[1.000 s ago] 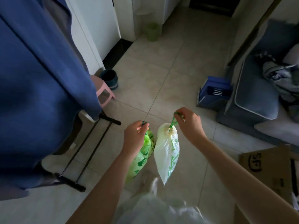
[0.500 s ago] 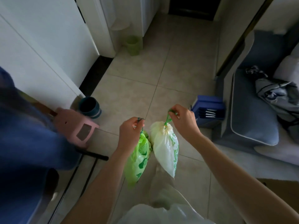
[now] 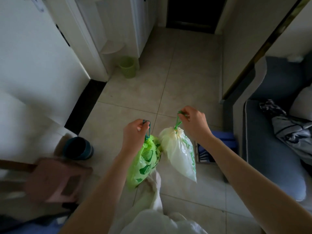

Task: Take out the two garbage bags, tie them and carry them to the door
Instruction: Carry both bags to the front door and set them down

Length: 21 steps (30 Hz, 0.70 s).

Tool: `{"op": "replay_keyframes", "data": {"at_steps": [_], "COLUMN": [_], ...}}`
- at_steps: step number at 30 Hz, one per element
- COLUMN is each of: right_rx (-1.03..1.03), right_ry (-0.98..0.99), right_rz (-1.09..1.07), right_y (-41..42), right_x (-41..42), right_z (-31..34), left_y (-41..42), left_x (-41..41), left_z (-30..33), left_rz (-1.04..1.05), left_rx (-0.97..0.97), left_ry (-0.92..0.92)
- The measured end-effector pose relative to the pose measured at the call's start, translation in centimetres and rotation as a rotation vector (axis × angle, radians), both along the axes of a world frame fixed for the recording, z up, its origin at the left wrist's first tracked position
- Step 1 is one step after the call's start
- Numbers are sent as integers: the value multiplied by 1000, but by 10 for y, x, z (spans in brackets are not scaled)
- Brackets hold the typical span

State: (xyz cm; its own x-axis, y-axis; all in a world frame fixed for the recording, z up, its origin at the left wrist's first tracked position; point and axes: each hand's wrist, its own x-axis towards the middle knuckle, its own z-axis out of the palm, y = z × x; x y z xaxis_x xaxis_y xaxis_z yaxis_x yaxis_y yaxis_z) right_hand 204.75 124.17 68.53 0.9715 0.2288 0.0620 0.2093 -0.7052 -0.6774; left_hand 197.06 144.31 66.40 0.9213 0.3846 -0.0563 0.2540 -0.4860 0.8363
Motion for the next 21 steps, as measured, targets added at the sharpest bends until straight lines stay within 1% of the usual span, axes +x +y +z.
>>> {"op": "replay_keyframes", "data": {"at_steps": [3, 9, 13, 17, 21], "right_rx": [-10, -50, -45, -43, -41], "right_ry": [-15, -26, -40, -42, -50], "right_rz": [-61, -138, -174, -180, -151], "right_y": [10, 24, 28, 29, 28], "right_x": [65, 190, 272, 362, 459], "right_z": [0, 5, 5, -5, -12], "left_y": [10, 26, 32, 34, 30], "left_x": [71, 209, 298, 393, 488], "left_z": [-3, 5, 10, 3, -2], "left_rz": [-37, -152, -196, -191, -172], "left_rx": [-34, 35, 30, 58, 33], "left_ry": [8, -21, -42, -36, -35]}}
